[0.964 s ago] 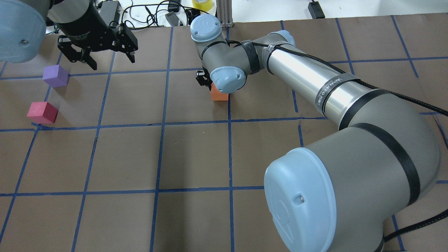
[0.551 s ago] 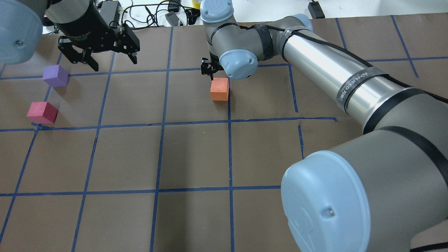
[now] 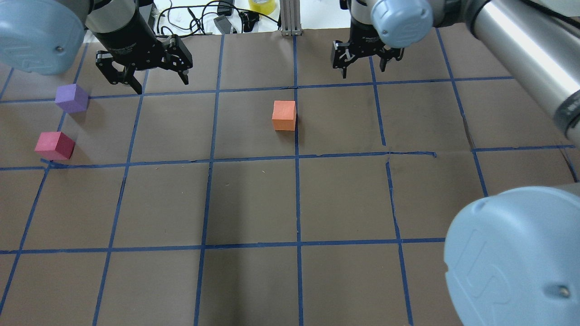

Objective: Arrange blocks in a line
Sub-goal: 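Open the right gripper and raise it away while the left arm starts moving, then reach the left gripper over to the orange cube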

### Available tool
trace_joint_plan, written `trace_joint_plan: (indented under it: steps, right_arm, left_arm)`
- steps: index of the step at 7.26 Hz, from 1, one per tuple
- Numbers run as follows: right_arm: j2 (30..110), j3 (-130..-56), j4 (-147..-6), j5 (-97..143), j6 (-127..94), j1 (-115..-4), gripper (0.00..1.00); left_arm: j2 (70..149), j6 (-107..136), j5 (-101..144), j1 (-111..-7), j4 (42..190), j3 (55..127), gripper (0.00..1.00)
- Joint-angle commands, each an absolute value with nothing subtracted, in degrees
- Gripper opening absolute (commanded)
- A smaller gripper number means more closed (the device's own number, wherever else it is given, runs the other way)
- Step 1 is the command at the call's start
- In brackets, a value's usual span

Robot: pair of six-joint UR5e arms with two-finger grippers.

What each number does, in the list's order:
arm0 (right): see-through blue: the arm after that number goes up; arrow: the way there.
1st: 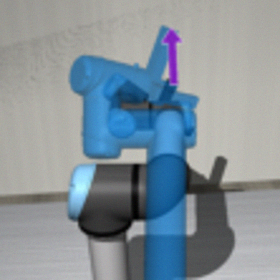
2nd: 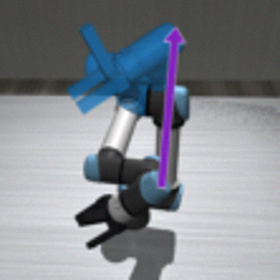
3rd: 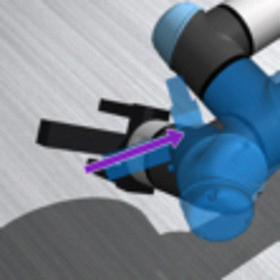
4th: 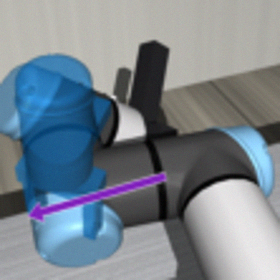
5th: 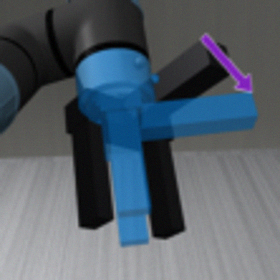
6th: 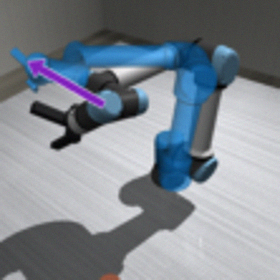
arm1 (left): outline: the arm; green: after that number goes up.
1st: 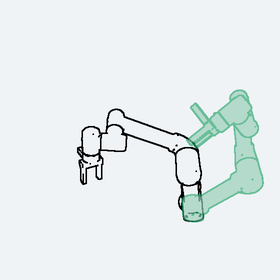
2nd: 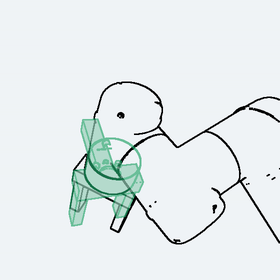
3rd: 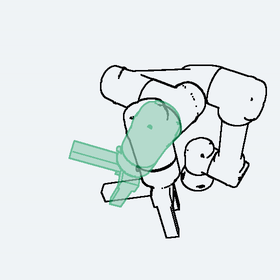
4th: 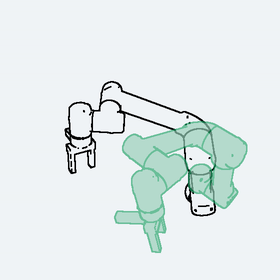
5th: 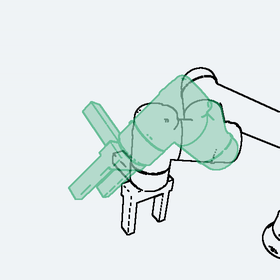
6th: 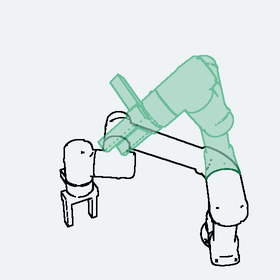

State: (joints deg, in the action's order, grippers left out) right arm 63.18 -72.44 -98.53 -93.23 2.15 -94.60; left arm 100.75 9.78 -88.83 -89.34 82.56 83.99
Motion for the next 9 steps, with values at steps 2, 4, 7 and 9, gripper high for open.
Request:
trace_joint_plan:
  steps: [2,4,7,9]
  right_arm:
    - [77.6,-77.5,-88.7,-93.3,4.3,-91.4,1.00]
    - [85.5,-81.5,-86.8,-93.8,3.5,-90.9,1.00]
    - [87.6,-81.2,-79.1,-93.3,-9.4,-90.9,1.00]
    - [86.0,-81.8,-85.3,-94.1,-8.8,-90.8,1.00]
  left_arm:
    - [111.9,10.3,-89.3,-94.2,74.1,80.9,1.00]
    - [117.5,10.3,-89.4,-98.9,71.2,76.3,1.00]
    - [123.5,10.8,-89.7,-102.6,64.9,76.3,1.00]
    - [126.1,13.1,-90.5,-103.7,64.1,76.0,1.00]
